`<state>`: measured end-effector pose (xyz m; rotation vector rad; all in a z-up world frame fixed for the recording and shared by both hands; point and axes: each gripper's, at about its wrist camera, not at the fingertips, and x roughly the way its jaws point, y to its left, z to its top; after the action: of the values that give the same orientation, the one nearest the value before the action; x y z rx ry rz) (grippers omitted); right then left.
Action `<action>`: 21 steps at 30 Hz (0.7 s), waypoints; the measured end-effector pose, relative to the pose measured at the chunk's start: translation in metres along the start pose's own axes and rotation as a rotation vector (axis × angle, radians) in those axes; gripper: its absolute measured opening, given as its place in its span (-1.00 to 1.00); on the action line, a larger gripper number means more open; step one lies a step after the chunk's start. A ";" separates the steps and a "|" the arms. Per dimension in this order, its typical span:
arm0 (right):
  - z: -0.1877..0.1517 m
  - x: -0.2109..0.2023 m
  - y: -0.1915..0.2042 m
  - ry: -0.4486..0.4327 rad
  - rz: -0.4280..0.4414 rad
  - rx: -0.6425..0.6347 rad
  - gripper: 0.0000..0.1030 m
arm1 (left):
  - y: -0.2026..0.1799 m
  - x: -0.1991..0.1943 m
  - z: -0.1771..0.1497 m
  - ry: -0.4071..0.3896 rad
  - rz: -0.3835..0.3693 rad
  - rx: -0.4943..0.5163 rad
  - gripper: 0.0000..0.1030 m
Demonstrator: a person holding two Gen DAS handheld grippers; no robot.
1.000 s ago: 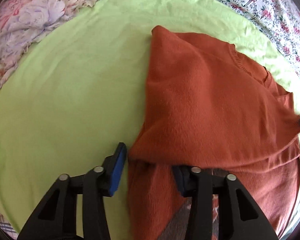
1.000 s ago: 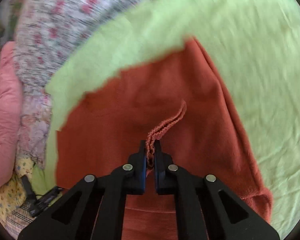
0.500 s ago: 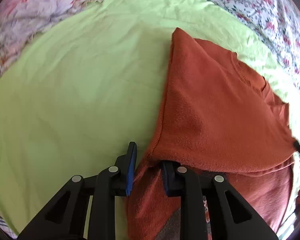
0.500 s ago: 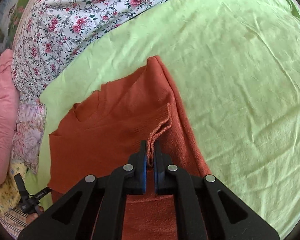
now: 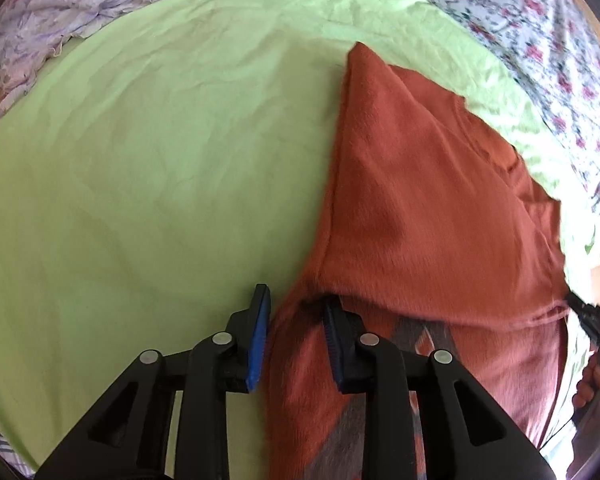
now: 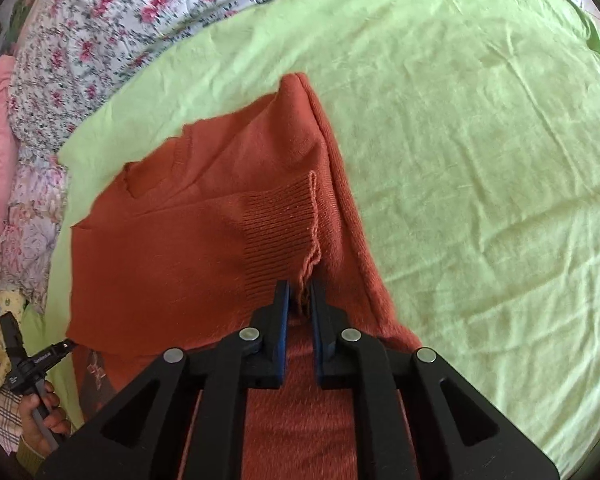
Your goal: Fold small clothes
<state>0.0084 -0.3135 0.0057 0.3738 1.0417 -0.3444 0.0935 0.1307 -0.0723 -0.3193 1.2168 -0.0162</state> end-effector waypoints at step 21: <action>-0.107 -0.071 -0.011 0.076 0.149 -0.007 -0.27 | 0.020 -0.057 -0.133 0.101 -0.067 0.124 -0.07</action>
<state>-0.1113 -0.2674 0.0181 0.4579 1.0827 -0.1943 -0.0529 0.1292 -0.0656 -0.2537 1.2988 -0.1669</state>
